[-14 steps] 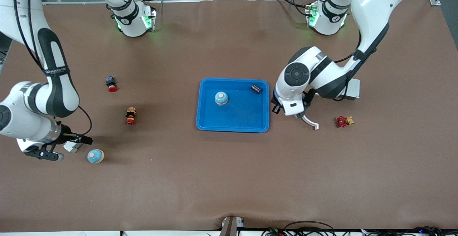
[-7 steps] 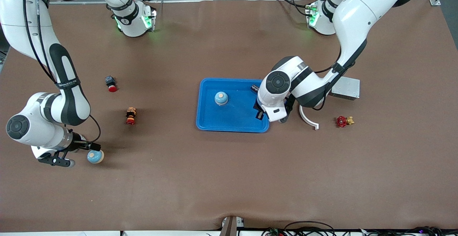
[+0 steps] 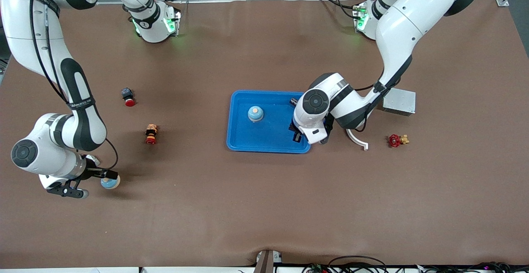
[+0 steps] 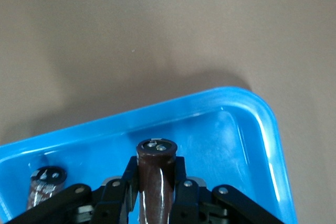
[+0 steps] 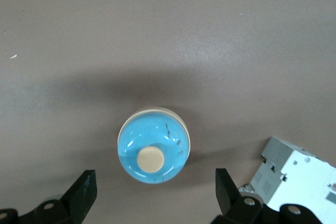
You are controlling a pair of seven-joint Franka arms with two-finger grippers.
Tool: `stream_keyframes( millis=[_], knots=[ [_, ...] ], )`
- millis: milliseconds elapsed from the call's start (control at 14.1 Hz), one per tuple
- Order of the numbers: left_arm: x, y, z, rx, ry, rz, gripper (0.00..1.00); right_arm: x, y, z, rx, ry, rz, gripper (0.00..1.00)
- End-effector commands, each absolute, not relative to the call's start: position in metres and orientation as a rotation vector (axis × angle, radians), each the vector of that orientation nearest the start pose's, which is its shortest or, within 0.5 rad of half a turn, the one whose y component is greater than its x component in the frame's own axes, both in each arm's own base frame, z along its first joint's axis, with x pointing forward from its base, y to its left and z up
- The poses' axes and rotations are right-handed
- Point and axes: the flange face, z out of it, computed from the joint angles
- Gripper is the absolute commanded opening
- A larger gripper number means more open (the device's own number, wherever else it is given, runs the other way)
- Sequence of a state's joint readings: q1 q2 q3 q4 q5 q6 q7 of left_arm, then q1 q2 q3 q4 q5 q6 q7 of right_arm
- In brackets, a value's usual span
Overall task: Place electrolytic capacitor and blue bell in tray
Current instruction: 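Open the left gripper over the tray while the right gripper lifts the button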
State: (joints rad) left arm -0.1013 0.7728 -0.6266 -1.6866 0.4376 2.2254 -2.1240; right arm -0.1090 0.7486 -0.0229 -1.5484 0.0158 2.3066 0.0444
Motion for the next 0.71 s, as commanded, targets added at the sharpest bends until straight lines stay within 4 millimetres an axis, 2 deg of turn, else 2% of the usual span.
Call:
stream_keyframes(
  millis=[0, 283, 636],
  knots=[
    [0.535, -0.409, 0.201, -2.503, -1.837, 0.154, 0.0, 0.713, -0.09, 0.202, -3.131, 0.288, -0.027, 1.0],
    [0.535, -0.413, 0.201, -2.529, -1.852, 0.154, 0.0, 0.716, -0.085, 0.195, -3.13, 0.289, -0.06, 1.0],
    [0.537, -0.407, 0.19, -2.494, -1.867, 0.134, 0.0, 0.719, -0.082, 0.184, -3.125, 0.299, -0.106, 1.0]
  ],
)
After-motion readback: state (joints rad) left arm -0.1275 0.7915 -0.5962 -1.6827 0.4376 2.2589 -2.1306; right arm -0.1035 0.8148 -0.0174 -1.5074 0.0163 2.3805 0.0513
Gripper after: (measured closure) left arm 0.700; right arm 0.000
